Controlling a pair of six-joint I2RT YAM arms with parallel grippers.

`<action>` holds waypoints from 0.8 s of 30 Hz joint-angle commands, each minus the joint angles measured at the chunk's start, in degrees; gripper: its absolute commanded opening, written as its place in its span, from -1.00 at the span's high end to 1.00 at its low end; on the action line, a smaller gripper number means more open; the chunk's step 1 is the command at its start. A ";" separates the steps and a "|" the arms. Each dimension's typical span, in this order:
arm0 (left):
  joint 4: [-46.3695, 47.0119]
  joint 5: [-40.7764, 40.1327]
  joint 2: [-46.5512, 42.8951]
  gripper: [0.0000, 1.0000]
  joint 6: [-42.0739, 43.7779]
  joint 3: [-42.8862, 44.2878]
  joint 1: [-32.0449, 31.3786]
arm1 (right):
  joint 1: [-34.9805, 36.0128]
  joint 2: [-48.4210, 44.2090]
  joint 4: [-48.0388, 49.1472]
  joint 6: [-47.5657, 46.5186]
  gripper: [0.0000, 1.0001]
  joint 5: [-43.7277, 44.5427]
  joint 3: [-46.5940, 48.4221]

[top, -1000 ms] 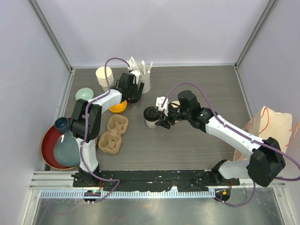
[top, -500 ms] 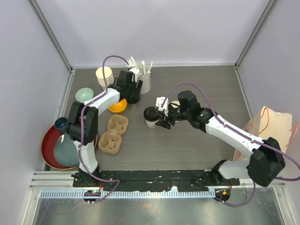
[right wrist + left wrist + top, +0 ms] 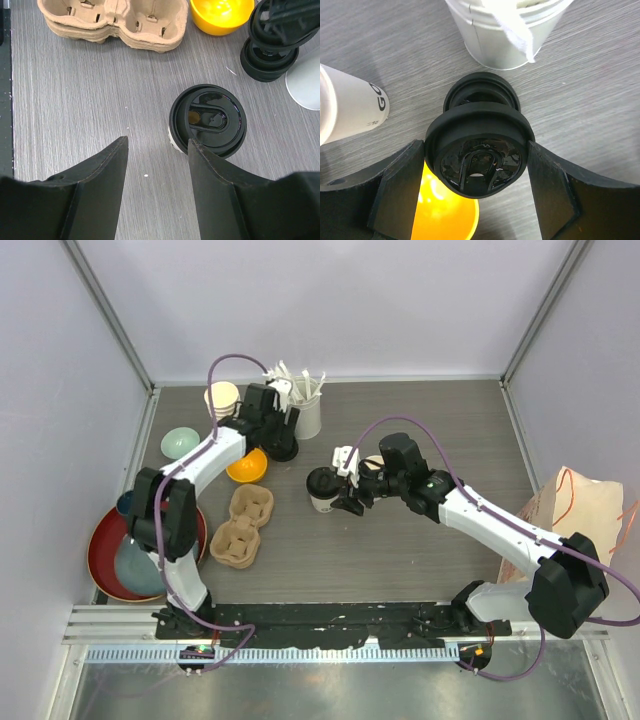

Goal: Pack the takeout coffee

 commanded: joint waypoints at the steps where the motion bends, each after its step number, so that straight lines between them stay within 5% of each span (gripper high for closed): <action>1: -1.02 4.30 -7.65 0.12 -1.88 0.04 0.40 | -0.23 -1.66 1.80 2.46 -0.13 -0.87 2.64; 9: -10.59 12.20 -10.90 0.71 -7.76 2.50 0.31 | -0.05 -3.86 5.13 5.28 -0.12 2.28 3.35; 17: -22.11 14.33 -16.78 0.77 -18.48 2.94 0.40 | 13.90 -2.73 9.01 -13.49 -0.13 17.66 7.46; 24: -29.93 11.52 -17.85 0.92 -26.66 3.12 0.40 | 15.50 10.19 2.95 -19.24 0.00 9.95 20.82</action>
